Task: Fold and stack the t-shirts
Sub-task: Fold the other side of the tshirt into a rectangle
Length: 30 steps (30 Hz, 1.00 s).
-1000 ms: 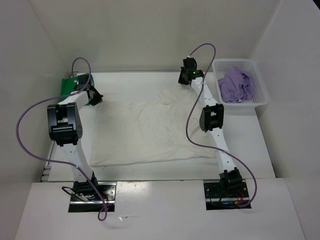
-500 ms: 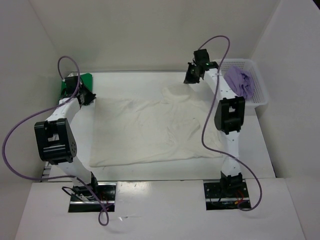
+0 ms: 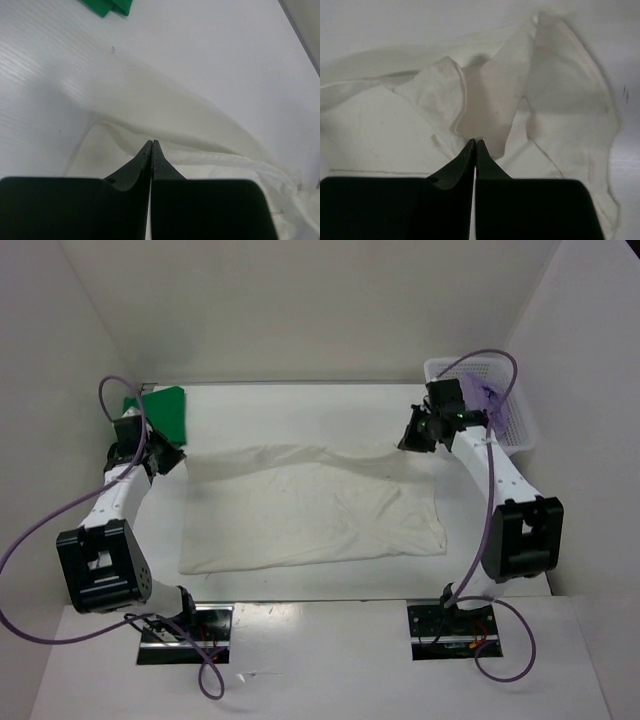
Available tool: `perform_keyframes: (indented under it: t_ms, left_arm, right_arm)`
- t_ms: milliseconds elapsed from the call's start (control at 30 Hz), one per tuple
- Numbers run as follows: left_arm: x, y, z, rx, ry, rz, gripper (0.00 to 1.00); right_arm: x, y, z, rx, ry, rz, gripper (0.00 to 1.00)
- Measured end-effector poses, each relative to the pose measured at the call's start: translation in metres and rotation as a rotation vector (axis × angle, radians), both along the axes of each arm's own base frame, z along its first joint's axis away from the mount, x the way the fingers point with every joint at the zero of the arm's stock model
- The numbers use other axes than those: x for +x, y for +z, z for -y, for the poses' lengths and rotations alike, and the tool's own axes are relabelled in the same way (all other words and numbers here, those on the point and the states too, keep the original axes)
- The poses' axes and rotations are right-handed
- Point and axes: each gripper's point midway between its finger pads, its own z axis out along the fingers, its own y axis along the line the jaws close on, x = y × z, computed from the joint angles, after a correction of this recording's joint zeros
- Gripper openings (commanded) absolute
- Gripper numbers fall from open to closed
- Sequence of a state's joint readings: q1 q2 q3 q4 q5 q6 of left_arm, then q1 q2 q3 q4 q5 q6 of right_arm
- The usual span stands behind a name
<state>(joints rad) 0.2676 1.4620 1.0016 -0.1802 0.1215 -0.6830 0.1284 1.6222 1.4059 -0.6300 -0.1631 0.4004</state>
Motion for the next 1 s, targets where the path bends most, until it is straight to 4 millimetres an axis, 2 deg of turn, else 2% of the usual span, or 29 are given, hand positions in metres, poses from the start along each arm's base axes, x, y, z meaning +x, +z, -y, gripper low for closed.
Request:
perform_keyframes:
  t_ms: [100, 233, 400, 667, 800, 833, 933, 1000]
  left_arm:
    - [-0.017, 0.004, -0.002, -0.003, 0.015, 0.004, 0.00]
    - [-0.040, 0.001, -0.002, -0.012, 0.032, -0.021, 0.00]
    - [-0.062, -0.010, -0.006, -0.026, 0.064, -0.071, 0.00]
    - [-0.086, -0.027, -0.008, -0.048, 0.090, -0.145, 0.00]
    - [-0.096, -0.033, -0.006, -0.054, 0.096, -0.160, 0.14]
    - [-0.099, -0.036, -0.006, -0.058, 0.101, -0.167, 0.20]
    - [-0.106, -0.041, -0.009, -0.066, 0.123, -0.191, 0.36]
    - [-0.108, -0.040, -0.011, -0.070, 0.139, -0.193, 0.38]
  right_arm:
    - [-0.038, -0.006, 0.008, -0.011, -0.022, -0.025, 0.00]
    - [-0.073, -0.005, 0.017, -0.019, -0.055, -0.015, 0.00]
    - [-0.113, -0.016, 0.025, -0.022, -0.093, -0.062, 0.00]
    - [-0.136, -0.027, 0.026, 0.065, -0.129, -0.160, 0.00]
    - [-0.167, -0.047, 0.021, 0.132, -0.165, -0.253, 0.08]
    - [-0.174, -0.050, 0.020, 0.143, -0.173, -0.275, 0.11]
    - [-0.183, -0.048, 0.019, 0.161, -0.198, -0.295, 0.24]
    - [-0.185, -0.045, 0.020, 0.161, -0.206, -0.286, 0.32]
